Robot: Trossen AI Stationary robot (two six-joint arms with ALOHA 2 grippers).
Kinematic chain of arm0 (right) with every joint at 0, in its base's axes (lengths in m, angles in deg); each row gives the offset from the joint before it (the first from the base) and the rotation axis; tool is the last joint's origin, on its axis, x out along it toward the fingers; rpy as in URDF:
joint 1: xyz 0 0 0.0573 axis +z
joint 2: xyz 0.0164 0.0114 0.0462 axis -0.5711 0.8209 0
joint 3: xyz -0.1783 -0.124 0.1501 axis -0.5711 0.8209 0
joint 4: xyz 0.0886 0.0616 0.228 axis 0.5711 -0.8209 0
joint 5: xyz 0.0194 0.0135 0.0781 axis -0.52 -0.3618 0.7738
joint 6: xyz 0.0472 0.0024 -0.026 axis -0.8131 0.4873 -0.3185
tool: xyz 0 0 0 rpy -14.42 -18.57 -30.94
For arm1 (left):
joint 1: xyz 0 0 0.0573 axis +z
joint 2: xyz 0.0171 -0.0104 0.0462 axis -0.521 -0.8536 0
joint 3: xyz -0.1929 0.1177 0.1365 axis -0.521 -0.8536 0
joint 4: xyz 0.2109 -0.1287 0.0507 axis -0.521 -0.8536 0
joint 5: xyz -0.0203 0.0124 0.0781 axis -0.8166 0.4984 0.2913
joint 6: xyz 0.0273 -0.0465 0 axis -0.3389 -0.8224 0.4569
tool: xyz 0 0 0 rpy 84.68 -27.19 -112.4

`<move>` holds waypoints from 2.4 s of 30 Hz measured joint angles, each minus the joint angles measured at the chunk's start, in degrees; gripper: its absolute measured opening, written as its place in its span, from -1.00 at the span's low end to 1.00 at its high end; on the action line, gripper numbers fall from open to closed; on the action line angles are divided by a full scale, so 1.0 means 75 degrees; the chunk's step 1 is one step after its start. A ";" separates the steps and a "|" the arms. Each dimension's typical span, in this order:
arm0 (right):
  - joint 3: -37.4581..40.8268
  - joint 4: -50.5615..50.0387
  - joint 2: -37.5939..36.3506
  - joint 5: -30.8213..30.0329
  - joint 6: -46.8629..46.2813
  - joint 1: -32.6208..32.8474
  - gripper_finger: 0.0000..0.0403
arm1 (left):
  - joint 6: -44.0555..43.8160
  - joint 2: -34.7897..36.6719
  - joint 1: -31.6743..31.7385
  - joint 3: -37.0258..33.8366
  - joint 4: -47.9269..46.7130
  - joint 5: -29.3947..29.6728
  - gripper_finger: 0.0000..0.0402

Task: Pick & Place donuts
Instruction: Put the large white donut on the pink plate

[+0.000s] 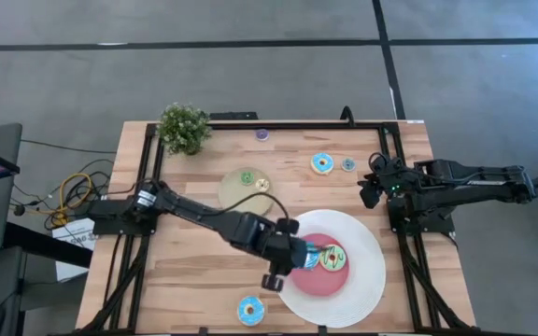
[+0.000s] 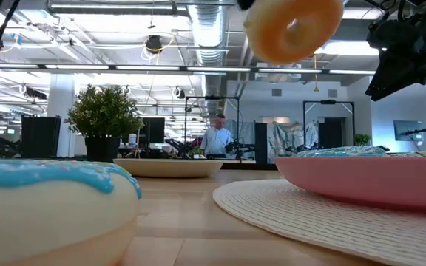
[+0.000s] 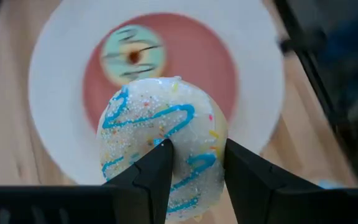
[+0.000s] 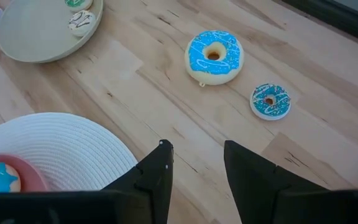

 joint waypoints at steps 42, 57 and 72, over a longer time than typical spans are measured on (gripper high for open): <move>0.0000 -0.0407 0.0002 0.0082 0.0259 0.0003 -0.33 | 0.3899 -0.2180 0.0087 -0.0170 0.2587 -0.0575 -0.37; 0.0000 -0.0401 0.0002 0.0067 0.0259 0.0003 -0.34 | 0.2908 -0.2180 0.0088 -0.0303 0.2371 0.0047 -0.37; 0.0000 -0.0399 0.0002 0.0003 0.0259 0.0003 -0.33 | 0.1673 -0.2179 0.0108 -0.0147 0.2386 0.0421 0.02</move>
